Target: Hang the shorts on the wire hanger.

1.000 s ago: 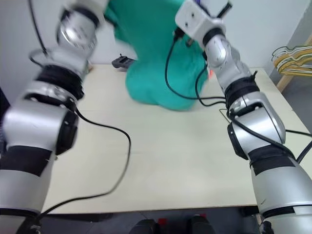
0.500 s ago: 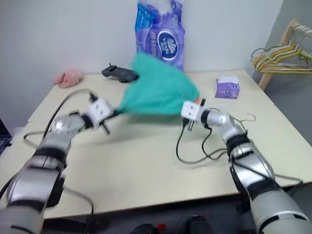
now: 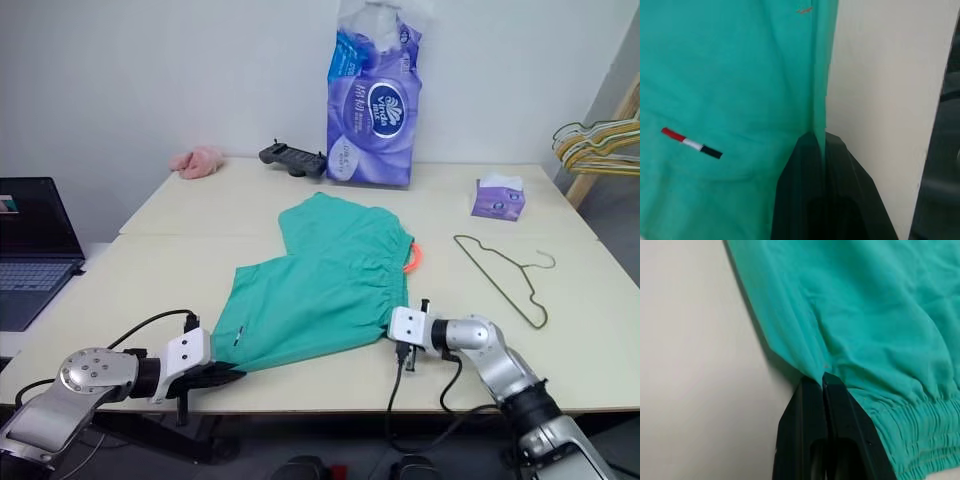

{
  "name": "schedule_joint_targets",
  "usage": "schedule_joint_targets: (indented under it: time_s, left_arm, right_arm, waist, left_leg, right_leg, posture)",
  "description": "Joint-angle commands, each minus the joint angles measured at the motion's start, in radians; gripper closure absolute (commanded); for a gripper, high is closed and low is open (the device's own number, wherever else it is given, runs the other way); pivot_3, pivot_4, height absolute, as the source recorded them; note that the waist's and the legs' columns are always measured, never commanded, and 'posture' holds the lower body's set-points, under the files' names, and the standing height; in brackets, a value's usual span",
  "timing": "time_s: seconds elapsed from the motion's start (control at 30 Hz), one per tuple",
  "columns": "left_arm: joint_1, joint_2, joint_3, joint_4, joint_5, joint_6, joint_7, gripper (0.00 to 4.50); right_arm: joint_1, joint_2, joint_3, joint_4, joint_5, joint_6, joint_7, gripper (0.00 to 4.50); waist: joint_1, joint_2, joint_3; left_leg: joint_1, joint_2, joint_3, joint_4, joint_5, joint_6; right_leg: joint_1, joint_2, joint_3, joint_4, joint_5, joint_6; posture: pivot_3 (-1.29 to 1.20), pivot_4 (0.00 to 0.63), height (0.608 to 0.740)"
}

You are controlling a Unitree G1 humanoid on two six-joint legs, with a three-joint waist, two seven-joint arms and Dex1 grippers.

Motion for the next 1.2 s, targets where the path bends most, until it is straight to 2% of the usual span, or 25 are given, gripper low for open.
schedule_joint_targets:
  time_s: [0.03, 0.23, 0.57, 0.93, 1.2]
  left_arm:
    - [-0.004, 0.03, 0.007, -0.015, 0.031, 0.008, -0.021, 4.48]
    - [0.032, 0.047, -0.008, -0.073, 0.011, 0.013, -0.092, 4.48]
    - [0.134, 0.169, -0.009, -0.2, -0.042, 0.099, -0.229, 4.48]
    - [0.12, 0.177, 0.004, -0.182, -0.04, 0.09, -0.225, 4.48]
    - [0.103, 0.188, -0.013, -0.156, -0.021, 0.071, -0.256, 4.48]
  right_arm:
    - [0.08, -0.079, -0.065, -0.184, 0.039, 0.108, 0.035, 4.5]
    - [0.212, -0.183, -0.1, -0.359, 0.072, 0.217, 0.057, 4.5]
    - [0.237, -0.184, -0.094, -0.452, 0.11, 0.324, 0.043, 4.5]
    - [0.312, -0.338, -0.103, -0.587, 0.254, 0.475, 0.196, 4.5]
    - [0.283, -0.35, -0.092, -0.631, 0.319, 0.56, 0.202, 4.5]
  waist:
    - [0.0, 0.0, 0.0]
    - [-0.009, -0.001, 0.001]
    - [-0.028, -0.002, 0.007]
    - [-0.028, -0.004, 0.021]
    - [-0.028, -0.005, 0.032]
  left_leg:
    - [0.0, 0.001, 0.0, 0.0, 0.0, 0.0]
    - [0.0, 0.002, -0.001, -0.001, 0.0, 0.0]
    - [0.0, 0.005, -0.001, -0.002, 0.0, 0.0]
    - [-0.001, 0.006, -0.004, -0.002, 0.0, 0.0]
    - [-0.002, 0.007, -0.007, -0.002, 0.0, -0.001]
  right_leg:
    - [0.0, 0.001, 0.0, 0.0, -0.001, -0.001]
    - [0.0, 0.002, -0.001, -0.001, -0.002, -0.002]
    - [0.0, 0.005, -0.003, -0.002, -0.005, -0.009]
    - [0.0, 0.004, -0.007, -0.004, -0.006, -0.009]
    - [0.001, 0.001, -0.014, -0.005, -0.006, -0.009]
  posture:
    - [0.14, 0.04, 0.74]
    - [0.12, 0.043, 0.74]
    - [0.1, 0.046, 0.74]
    - [0.11, 0.057, 0.74]
    - [0.11, 0.064, 0.74]
